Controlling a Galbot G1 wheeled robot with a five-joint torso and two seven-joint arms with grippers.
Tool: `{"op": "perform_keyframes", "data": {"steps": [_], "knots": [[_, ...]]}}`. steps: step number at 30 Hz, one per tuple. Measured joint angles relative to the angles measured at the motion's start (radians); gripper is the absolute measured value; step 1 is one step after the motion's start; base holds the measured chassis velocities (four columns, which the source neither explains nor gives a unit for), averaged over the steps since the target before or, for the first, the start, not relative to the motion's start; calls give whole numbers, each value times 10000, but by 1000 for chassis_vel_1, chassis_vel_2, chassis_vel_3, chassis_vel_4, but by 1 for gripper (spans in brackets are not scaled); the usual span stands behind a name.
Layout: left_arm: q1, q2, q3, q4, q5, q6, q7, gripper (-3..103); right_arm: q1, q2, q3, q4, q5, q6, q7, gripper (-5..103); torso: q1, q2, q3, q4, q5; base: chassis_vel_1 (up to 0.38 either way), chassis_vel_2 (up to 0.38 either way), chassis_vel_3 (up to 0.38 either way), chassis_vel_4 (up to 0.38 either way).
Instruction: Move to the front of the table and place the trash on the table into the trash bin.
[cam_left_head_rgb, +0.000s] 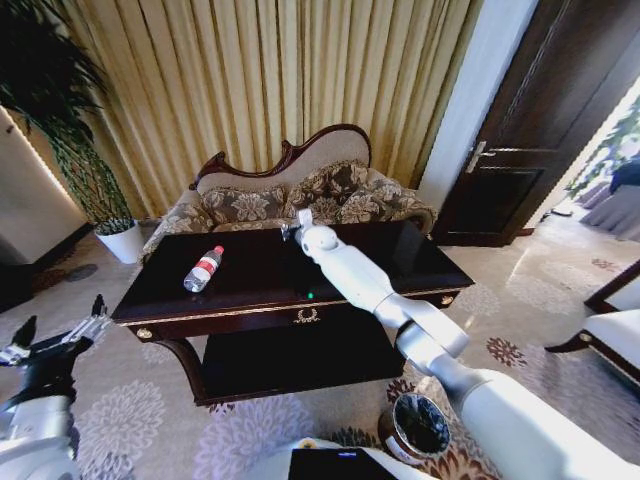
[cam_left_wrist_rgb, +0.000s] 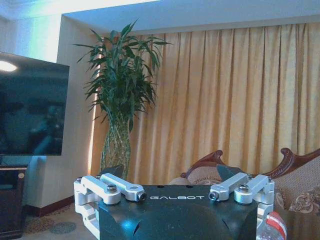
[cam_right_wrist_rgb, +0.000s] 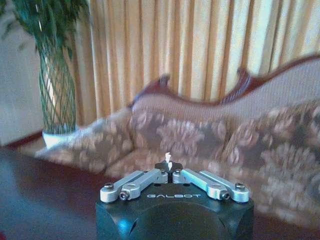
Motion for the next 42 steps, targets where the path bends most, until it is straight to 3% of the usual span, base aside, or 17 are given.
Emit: {"op": "perform_keyframes", "data": {"steps": [4, 8, 9, 13, 15, 17, 18, 20, 26, 30, 37, 42], "knots": [[-43, 38, -13, 0, -17, -10, 0, 100, 26, -632, 377, 1008, 44, -193, -4, 0, -1, 0, 0, 1, 2, 0, 0, 0, 0], [-271, 418, -126, -1, -363, -53, -38, 100, -718, -2922, 1523, 3765, 928, -480, 2, 0, 0, 0, -1, 0, 2, 0, 0, 0, 0], [-271, 418, -126, -1, -363, -53, -38, 100, -718, -2922, 1523, 3765, 928, -480, 2, 0, 0, 0, -1, 0, 2, 0, 0, 0, 0], [-594, 1026, -9, 45, -628, 31, -50, 100, -2606, -5255, 3274, 6383, 1601, -359, 5, 0, -1, 1, -1, -9, 8, 0, 0, 0, 0], [-639, 1096, 20, 80, -661, 54, -61, 100, -2921, -5542, 3586, 6671, 1647, -298, 3, 0, -1, 0, -1, -10, 9, 0, 0, 0, 0], [-804, 1298, 93, 170, -812, 117, -52, 100, -4324, -6662, 5130, 7746, 1817, -158, 3, 0, -1, 1, -3, -8, 2, 0, 0, 0, 0], [-804, 1298, 93, 170, -812, 117, -52, 100, -4324, -6662, 5130, 7746, 1817, -158, 3, 0, -1, 1, -3, -8, 2, 0, 0, 0, 0], [-864, 1419, 113, 268, -924, 125, -5, 100, -5397, -7172, 6150, 8259, 2073, -133, 2, 0, -2, 1, -2, -3, 5, 0, 0, 0, 0], [-1015, 1656, 172, 534, -993, 122, 114, 100, -7432, -7603, 7966, 9300, 2401, -5, 3, 0, -1, 1, -1, -1, 0, 0, 0, 0, 0], [-1097, 1919, 219, 626, -1065, 120, 123, 100, -8683, -7374, 8817, 10026, 2375, 69, 1, 0, 0, 1, -2, 0, -3, 11, -16, -8, 9], [-1229, 2020, 416, 846, -1149, 209, 219, 100, -10398, -6416, 9037, 10718, 1897, 152, 2, 0, 2, -1, 0, -1, 0, 97, -91, -81, 96], [-1184, 2030, 441, 984, -1150, 211, 367, 100, -10722, -6209, 9085, 10796, 1663, 191, 2, 0, 2, -1, 0, 0, -2, 191, -201, -200, 194]]}}
